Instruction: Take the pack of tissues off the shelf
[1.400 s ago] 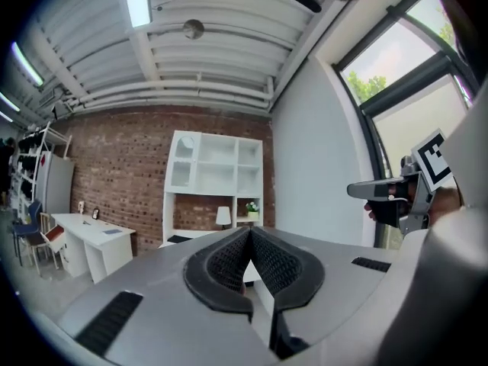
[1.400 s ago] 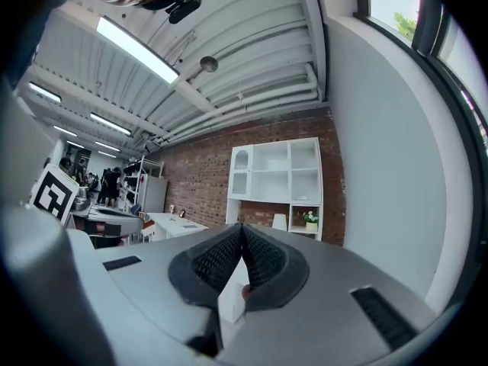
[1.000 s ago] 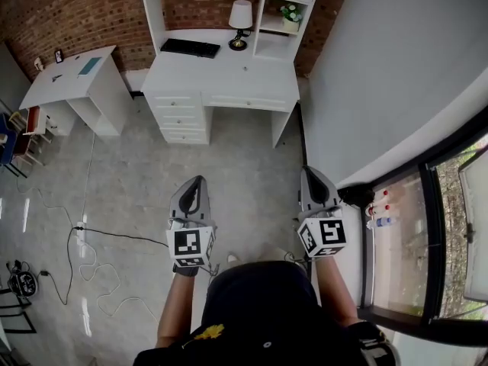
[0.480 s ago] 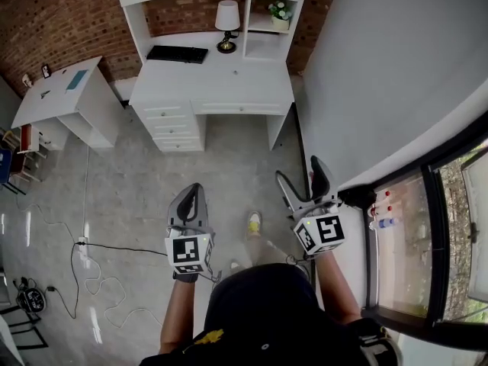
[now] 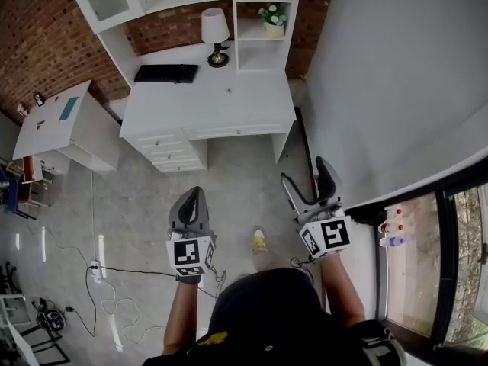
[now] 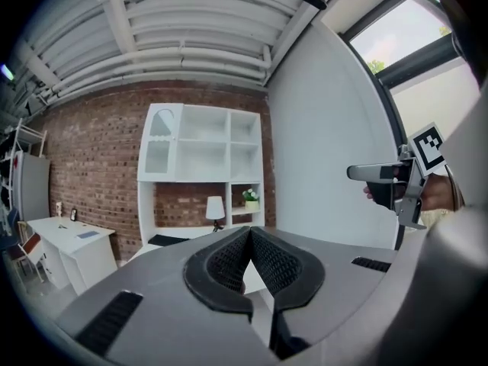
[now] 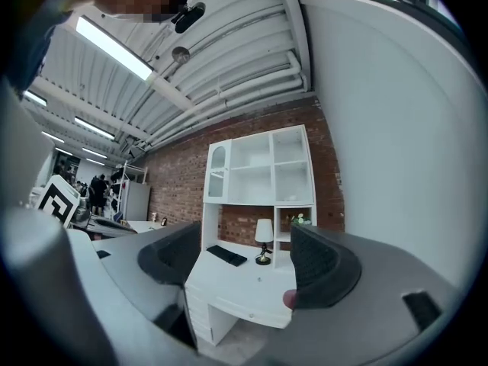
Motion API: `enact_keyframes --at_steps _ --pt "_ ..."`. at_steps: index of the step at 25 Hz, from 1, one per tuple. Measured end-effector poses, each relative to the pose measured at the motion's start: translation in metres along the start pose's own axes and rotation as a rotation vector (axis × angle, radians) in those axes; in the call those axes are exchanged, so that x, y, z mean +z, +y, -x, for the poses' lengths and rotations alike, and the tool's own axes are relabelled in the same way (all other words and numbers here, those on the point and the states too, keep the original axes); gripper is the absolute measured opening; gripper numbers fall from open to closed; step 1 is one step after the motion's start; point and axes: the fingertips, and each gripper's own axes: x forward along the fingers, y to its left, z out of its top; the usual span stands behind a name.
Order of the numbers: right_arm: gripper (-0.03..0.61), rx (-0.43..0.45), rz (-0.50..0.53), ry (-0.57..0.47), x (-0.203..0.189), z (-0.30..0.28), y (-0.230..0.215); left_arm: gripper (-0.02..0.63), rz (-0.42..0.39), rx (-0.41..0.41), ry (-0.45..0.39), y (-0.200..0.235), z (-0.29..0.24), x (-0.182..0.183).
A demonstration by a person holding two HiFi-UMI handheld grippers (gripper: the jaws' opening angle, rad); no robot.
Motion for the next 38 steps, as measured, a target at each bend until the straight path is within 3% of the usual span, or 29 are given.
enact_keyframes --at_steps 8,18,28,33,38 --pt "0.331 -0.017 -0.040 -0.038 -0.006 -0.063 -0.099 0.018 -0.055 -0.087 0.007 -0.033 -0.123 0.033" --pt "0.331 -0.014 -0.100 -0.078 -0.007 -0.108 -0.149 0.018 -0.077 -0.103 0.008 -0.038 -0.191 0.051" --pt "0.331 0.019 -0.079 -0.063 -0.015 -0.172 -0.155 0.018 -0.042 -0.047 0.032 0.011 -0.233 0.037" --pt "0.331 -0.034 -0.054 -0.060 -0.024 -0.220 -0.176 0.018 -0.031 -0.087 0.013 0.036 -0.296 0.034" --pt "0.331 -0.092 -0.033 -0.057 -0.017 -0.292 -0.204 0.018 -0.033 -0.128 -0.022 0.072 -0.374 0.058"
